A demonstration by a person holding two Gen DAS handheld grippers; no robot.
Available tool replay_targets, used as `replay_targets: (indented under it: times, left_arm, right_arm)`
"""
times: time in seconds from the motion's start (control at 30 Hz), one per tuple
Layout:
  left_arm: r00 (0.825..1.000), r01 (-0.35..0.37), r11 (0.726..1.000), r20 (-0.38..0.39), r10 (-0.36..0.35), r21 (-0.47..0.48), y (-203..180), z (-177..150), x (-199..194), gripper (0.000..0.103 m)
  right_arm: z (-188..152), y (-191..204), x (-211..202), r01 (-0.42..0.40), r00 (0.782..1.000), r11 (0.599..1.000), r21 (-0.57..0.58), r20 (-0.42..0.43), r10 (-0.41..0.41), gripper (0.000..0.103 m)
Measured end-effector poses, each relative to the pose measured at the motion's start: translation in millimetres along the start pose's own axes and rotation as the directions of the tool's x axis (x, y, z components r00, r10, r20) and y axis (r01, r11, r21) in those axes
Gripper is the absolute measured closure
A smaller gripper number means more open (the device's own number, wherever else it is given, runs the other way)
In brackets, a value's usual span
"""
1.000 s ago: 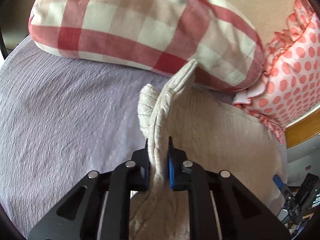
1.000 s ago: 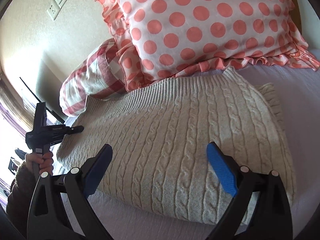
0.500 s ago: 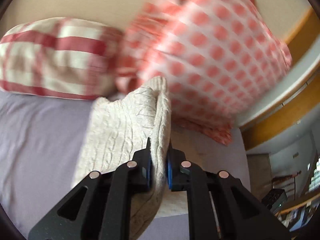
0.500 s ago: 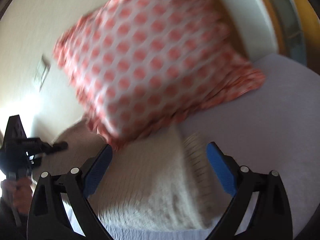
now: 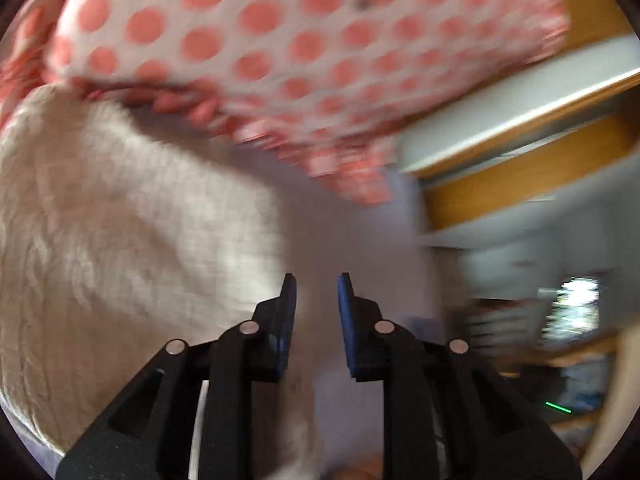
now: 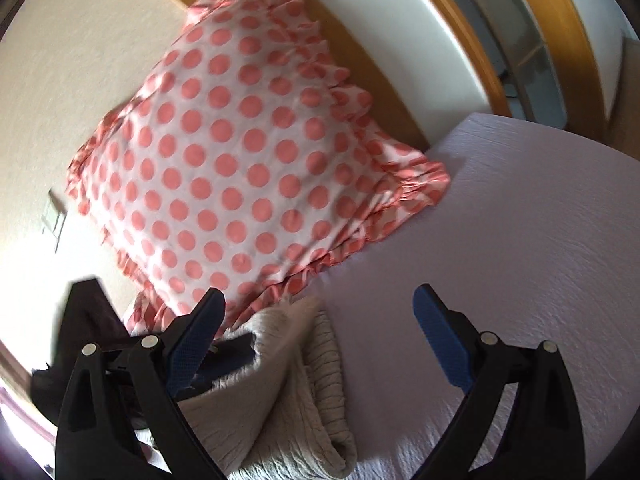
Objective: Fold small clothes
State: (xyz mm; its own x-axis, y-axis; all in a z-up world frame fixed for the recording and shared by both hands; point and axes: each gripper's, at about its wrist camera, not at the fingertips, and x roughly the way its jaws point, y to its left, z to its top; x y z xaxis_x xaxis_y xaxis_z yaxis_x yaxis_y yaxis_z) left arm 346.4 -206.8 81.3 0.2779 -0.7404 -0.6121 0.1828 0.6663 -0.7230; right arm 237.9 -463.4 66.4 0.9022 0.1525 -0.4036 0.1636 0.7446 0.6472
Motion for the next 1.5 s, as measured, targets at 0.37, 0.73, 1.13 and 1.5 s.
replay_targets:
  times: [0.37, 0.73, 1.13, 1.5]
  left_arm:
    - [0.969, -0.213, 0.948, 0.175, 0.174, 0.238, 53, -56, -147, 0.053]
    - [0.980, -0.200, 0.924, 0.086, 0.182, 0.327, 84, -94, -117, 0.051]
    - [0.981, -0.194, 0.884, 0.071, 0.181, 0.425, 82, -116, -113, 0.050]
    - [0.983, -0.184, 0.905, 0.089, 0.162, 0.383, 85, -102, -115, 0.048]
  right_arm:
    - [-46, 63, -37, -0.290, 0.947, 0.915, -0.279, -0.225, 0.231, 0.035]
    - [-103, 87, -6, -0.161, 0.926, 0.850, -0.502, -0.375, -0.046, 0.093]
    - [-71, 45, -22, -0.175, 0.933, 0.932, -0.318, -0.357, 0.053, 0.045]
    - [-33, 33, 79, -0.069, 0.902, 0.972, -0.225, -0.430, -0.036, 0.074]
